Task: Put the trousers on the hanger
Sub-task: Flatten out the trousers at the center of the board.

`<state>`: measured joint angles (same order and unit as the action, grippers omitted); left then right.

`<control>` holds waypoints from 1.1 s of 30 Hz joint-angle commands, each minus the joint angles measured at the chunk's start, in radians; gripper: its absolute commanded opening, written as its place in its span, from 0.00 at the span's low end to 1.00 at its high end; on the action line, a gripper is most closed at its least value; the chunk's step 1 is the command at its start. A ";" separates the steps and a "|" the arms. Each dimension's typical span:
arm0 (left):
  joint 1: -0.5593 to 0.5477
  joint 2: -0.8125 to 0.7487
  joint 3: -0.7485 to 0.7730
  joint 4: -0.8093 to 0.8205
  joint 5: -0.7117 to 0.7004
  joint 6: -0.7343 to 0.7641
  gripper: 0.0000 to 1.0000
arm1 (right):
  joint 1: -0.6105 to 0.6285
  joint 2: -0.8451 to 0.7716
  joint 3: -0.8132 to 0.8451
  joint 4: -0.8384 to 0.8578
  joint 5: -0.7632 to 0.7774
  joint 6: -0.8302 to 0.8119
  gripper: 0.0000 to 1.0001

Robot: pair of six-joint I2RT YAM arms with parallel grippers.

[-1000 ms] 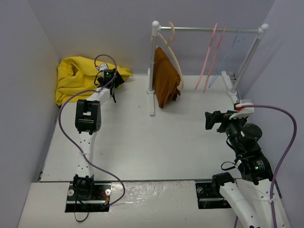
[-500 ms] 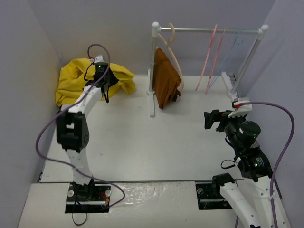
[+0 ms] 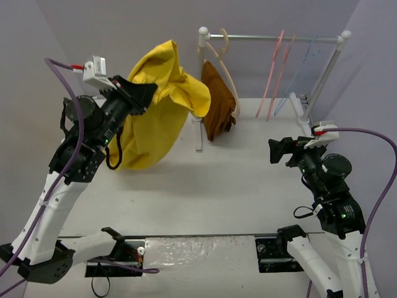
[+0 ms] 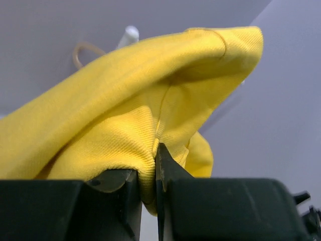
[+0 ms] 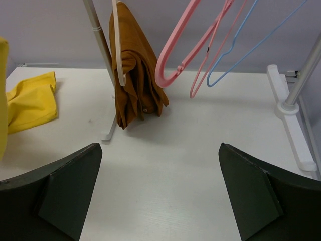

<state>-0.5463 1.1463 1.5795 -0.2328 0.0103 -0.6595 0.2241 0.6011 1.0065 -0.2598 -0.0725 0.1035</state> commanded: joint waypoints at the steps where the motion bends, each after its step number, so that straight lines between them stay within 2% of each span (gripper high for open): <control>1: -0.143 -0.008 -0.244 -0.022 -0.067 -0.098 0.00 | 0.008 0.049 0.044 -0.020 -0.045 0.031 1.00; 6: -0.236 -0.041 -0.403 -0.094 -0.106 -0.119 0.00 | 0.008 0.079 0.036 -0.068 -0.078 0.033 1.00; 9: -0.235 -0.077 -0.427 -0.165 -0.136 -0.095 0.00 | 0.008 0.101 0.024 -0.081 -0.091 0.035 1.00; 12: -0.235 -0.116 -0.371 -0.293 -0.196 -0.025 0.00 | 0.008 0.114 0.024 -0.086 -0.077 0.035 1.00; 15: -0.233 -0.109 -0.190 -0.523 -0.257 0.083 0.00 | 0.008 0.135 0.034 -0.087 -0.055 0.033 1.00; 18: -0.235 -0.057 0.008 -0.638 -0.199 0.147 0.00 | 0.008 0.150 0.053 -0.087 -0.050 0.034 1.00; 20: -0.238 0.025 0.068 -0.679 -0.052 0.164 0.00 | 0.008 0.154 0.061 -0.085 -0.041 0.038 1.00; 24: -0.301 0.184 0.071 -0.601 0.073 0.167 0.00 | 0.008 0.157 0.054 -0.087 -0.036 0.054 1.00; 26: -0.317 0.259 0.040 -0.544 0.085 0.186 0.01 | 0.008 0.164 0.048 -0.091 -0.055 0.061 1.00; 27: -0.316 0.289 0.030 -0.504 0.088 0.194 0.06 | 0.008 0.168 0.044 -0.093 -0.071 0.063 1.00; 28: -0.315 0.317 0.023 -0.477 0.084 0.202 0.19 | 0.008 0.179 0.041 -0.095 -0.088 0.065 1.00; 29: -0.313 0.344 0.019 -0.461 0.074 0.210 0.39 | 0.009 0.194 0.037 -0.097 -0.107 0.067 1.00; 31: -0.307 0.395 0.029 -0.453 0.004 0.234 0.65 | 0.012 0.221 0.032 -0.099 -0.152 0.074 1.00; 32: -0.297 0.403 0.038 -0.459 -0.017 0.243 0.72 | 0.013 0.243 0.027 -0.098 -0.159 0.083 1.00; 33: -0.289 0.404 0.041 -0.461 -0.049 0.249 0.76 | 0.020 0.263 0.024 -0.098 -0.165 0.090 1.00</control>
<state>-0.8617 1.5450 1.5927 -0.7450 0.0429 -0.4752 0.2251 0.7811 1.0229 -0.3940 -0.1659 0.1610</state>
